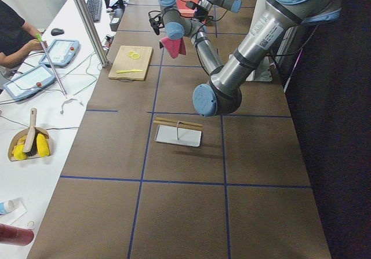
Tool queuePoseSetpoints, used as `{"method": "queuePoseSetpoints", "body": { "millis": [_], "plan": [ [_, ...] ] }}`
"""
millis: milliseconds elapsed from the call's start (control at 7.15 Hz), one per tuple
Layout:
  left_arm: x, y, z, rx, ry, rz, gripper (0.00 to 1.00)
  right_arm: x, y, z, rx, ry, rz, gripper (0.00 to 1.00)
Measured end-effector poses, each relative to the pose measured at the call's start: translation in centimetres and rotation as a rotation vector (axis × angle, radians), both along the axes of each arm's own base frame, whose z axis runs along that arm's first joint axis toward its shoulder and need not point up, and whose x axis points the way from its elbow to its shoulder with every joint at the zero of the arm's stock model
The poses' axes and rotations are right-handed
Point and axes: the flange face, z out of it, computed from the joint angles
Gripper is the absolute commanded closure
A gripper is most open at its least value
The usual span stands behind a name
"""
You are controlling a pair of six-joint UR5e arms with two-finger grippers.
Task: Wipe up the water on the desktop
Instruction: 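Bring the cloth to the right gripper while the right gripper grasps it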
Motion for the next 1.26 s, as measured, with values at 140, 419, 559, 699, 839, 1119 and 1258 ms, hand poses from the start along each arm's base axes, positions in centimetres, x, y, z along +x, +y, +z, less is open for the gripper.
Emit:
{"method": "queuePoseSetpoints", "body": {
  "millis": [140,419,559,699,839,1119,1258],
  "plan": [
    [0.6,0.7,-1.1,-0.01,0.012,0.008,1.0,-0.3,0.3,0.0,0.004,0.003,0.004,0.09],
    [1.2,1.2,-1.7,-0.017,0.021,0.017,1.0,-0.5,0.4,0.1,0.005,0.006,0.006,0.1],
    [1.2,1.4,-1.9,-0.018,0.024,0.018,1.0,-0.5,0.4,0.1,0.005,0.007,0.007,0.1],
    [1.1,1.5,-2.1,-0.018,0.027,0.018,1.0,-0.5,0.4,0.2,0.004,0.009,0.007,0.1],
    [1.0,1.7,-2.2,-0.022,0.031,0.017,1.0,-0.6,0.4,0.2,0.004,0.009,0.007,0.11],
    [0.8,1.9,-2.5,-0.031,0.037,0.014,1.0,-0.5,0.4,0.3,0.003,0.01,0.007,0.6],
    [0.8,1.9,-2.4,-0.035,0.035,0.013,1.0,-0.5,0.4,0.2,0.003,0.007,0.007,0.96]
  ]
}}
